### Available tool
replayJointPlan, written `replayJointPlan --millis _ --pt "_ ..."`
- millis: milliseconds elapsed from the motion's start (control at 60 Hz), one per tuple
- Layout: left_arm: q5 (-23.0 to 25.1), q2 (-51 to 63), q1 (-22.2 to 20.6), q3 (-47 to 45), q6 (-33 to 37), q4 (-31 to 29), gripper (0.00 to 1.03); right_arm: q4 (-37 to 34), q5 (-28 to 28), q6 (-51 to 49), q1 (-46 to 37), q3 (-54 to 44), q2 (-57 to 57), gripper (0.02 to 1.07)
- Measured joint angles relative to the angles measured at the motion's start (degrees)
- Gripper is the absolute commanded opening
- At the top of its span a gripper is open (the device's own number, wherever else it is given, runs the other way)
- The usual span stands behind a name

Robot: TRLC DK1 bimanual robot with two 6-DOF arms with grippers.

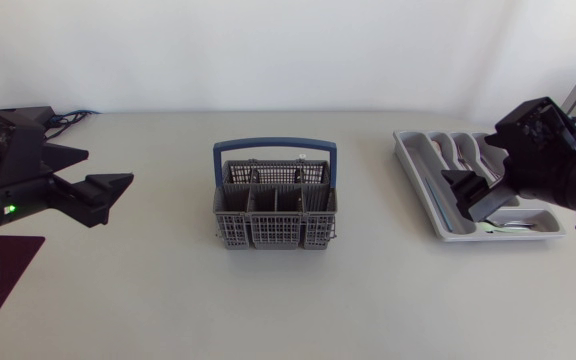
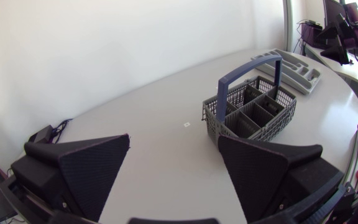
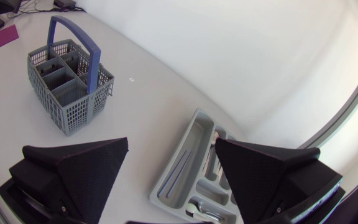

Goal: Sort the cutlery from the basket into the organizer compartments.

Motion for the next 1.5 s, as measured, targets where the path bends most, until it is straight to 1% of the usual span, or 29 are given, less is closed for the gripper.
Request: replayJointPlan --millis 283,417,533,617,750,1500 --pt "0.0 -8.1 0.4 -4.5 -0.8 0.5 0.99 1.1 1.7 4.9 -1.9 -9.6 -15.1 1.03" --pt "0.0 -11.8 2.2 -7.0 -2.4 2.9 0.99 -1.0 1.7 6.2 -3.8 -10.0 -18.6 1.03" --pt "0.0 -15.8 2.8 -9.8 -3.8 4.6 0.99 -2.5 1.7 8.2 -5.8 -10.5 -21.5 1.03" --pt "-0.5 -18.1 2.9 -11.7 -5.0 5.4 0.99 -2.3 1.7 10.2 -6.9 -12.1 -23.9 1.03" --pt "-1.9 -21.9 2.9 -15.3 -6.9 6.8 0.99 -0.7 1.7 13.1 -7.0 -16.3 -27.6 1.03" --pt "-11.6 -44.4 2.1 -35.6 -19.1 14.3 0.99 15.2 1.6 30.0 -6.6 -38.9 -49.2 1.03"
